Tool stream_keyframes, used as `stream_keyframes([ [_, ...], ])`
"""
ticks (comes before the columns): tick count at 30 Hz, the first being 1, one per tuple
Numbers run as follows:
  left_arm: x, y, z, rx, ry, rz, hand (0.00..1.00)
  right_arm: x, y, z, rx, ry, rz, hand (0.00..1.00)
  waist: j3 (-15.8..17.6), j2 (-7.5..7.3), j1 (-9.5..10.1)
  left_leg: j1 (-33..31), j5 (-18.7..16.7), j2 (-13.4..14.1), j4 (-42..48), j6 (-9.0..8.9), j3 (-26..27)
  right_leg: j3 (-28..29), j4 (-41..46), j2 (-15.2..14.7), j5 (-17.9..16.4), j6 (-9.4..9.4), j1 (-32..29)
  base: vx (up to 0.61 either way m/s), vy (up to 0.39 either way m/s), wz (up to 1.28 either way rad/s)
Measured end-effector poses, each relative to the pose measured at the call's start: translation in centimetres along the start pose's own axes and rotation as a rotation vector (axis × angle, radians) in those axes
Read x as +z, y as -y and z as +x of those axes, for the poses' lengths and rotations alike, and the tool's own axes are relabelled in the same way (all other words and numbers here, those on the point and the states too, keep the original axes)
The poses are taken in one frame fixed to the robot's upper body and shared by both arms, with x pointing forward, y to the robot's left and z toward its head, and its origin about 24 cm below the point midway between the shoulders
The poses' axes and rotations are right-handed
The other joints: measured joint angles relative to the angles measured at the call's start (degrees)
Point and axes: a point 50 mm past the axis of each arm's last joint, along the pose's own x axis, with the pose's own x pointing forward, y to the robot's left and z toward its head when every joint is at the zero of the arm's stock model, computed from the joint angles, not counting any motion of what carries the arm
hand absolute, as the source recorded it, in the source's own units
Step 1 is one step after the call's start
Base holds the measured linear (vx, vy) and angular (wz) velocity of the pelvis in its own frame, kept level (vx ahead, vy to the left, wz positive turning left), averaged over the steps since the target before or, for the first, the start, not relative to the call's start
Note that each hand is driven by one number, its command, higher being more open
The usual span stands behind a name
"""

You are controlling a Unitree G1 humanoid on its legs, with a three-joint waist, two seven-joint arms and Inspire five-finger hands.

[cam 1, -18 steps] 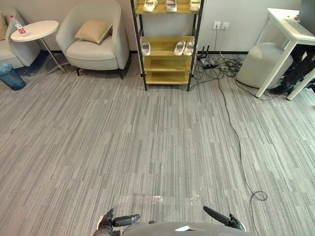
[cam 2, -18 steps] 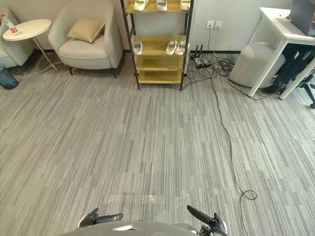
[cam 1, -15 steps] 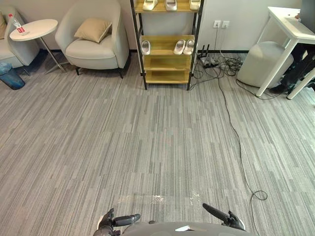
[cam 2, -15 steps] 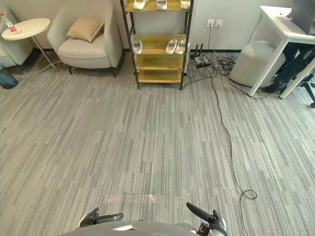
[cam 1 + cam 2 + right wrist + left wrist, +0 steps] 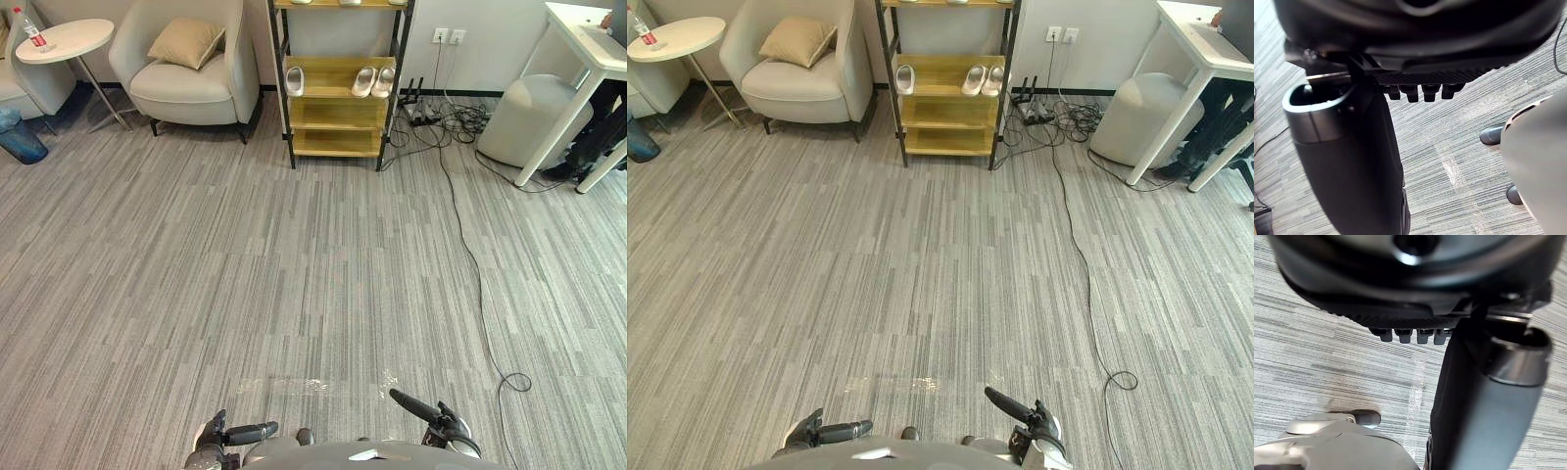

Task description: Organize the slippers on the shoe rack

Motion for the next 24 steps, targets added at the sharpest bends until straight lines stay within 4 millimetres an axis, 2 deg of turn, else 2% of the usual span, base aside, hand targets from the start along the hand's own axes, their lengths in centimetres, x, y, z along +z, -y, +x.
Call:
stream_keyframes([
  [11,0.7,0.0,0.2,-0.007,0.018,0.06,1.0,0.5,-0.6,0.1,0.021,0.017,-0.044,1.0,0.57,-0.43,0.03,-0.69,1.2,-0.49,-1.94,0.25,-1.56,-1.8,-0.77,-0.31,0.03,-0.09,-0.54,0.0,-0.022,0.07],
  [12,0.8,0.0,0.2,-0.007,0.021,0.061,1.0,0.6,-0.7,0.1,0.023,0.019,-0.045,1.0,0.81,-0.49,0.02,-0.91,1.06,-0.51,-1.66,0.07,-1.52,-1.85,-0.75,-0.34,0.02,-0.1,-0.58,0.02,-0.023,0.05],
  [13,1.1,-0.1,0.3,-0.005,0.028,0.063,1.0,0.7,-0.8,0.1,0.027,0.022,-0.046,1.0,1.28,-0.79,0.01,-1.89,0.23,-0.62,0.2,-0.91,-1.53,-2.04,-0.66,-0.57,-0.02,-0.12,-0.61,0.02,-0.026,0.09],
  [16,1.8,-0.1,0.4,-0.004,0.046,0.06,1.0,0.8,-1.0,0.1,0.03,0.025,-0.048,1.0,2.1,-0.96,0.02,-5.86,-3.63,-0.57,8.28,-1.75,-1.31,-2.72,-0.14,-0.73,-0.42,-0.59,-0.73,0.0,-0.014,0.09],
  [18,2.6,0.0,0.5,-0.001,0.073,0.035,1.0,1.0,-0.9,0.1,0.029,0.03,-0.048,1.0,2.88,-0.61,0.12,-11.2,-7.61,0.49,20.97,-4.1,0.73,-2.63,0.51,-0.56,-1.54,-1.88,-0.38,-0.05,-0.008,0.02],
  [19,2.6,0.0,0.5,0.0,0.075,0.032,1.0,1.0,-0.9,0.1,0.029,0.031,-0.047,1.0,2.95,-0.63,0.13,-11.53,-7.74,0.56,21.92,-4.19,0.91,-2.59,0.55,-0.57,-1.64,-2.0,-0.33,-0.07,-0.004,-0.12],
  [20,3.2,0.1,0.5,0.002,0.102,-0.006,1.0,1.4,-0.9,0.2,0.028,0.043,-0.046,1.0,3.48,-0.14,0.49,-16.14,-8.3,2.12,32.88,-4.73,3.34,-1.78,1.47,-0.33,-2.88,-2.91,-0.01,-0.03,0.007,-0.23],
  [21,3.6,0.2,0.5,0.004,0.117,-0.043,1.0,1.5,-0.7,0.1,0.025,0.055,-0.045,1.0,4.01,0.44,1.16,-18.87,-8.31,3.47,39.48,-4.7,4.49,-1.11,2.39,-0.06,-3.62,-3.14,0.48,0.01,0.017,-0.32],
  [22,3.8,0.3,0.5,0.006,0.123,-0.073,1.0,1.4,-0.6,0.1,0.021,0.057,-0.043,1.0,4.4,0.88,1.59,-20.9,-9.85,4.84,44.53,-3.44,5.35,-0.62,2.83,0.23,-4.19,-3.53,1.04,0.06,0.027,-0.32],
  [23,4.0,0.5,0.4,0.006,0.133,-0.111,1.0,1.6,-0.4,0.1,0.01,0.059,-0.043,1.0,4.65,1.43,1.76,-23.04,-11.83,6.32,48.35,-2.91,5.18,0.11,3.7,0.21,-5.13,-3.63,1.57,0.09,0.05,-0.28],
  [24,4.2,0.6,0.4,0.006,0.146,-0.127,1.0,1.7,-0.3,0.1,0.006,0.062,-0.044,1.0,4.7,1.6,1.85,-24.82,-12.44,7.13,49.22,-3.31,4.89,0.61,4.18,-0.17,-5.84,-3.55,1.72,0.13,0.091,-0.26],
])
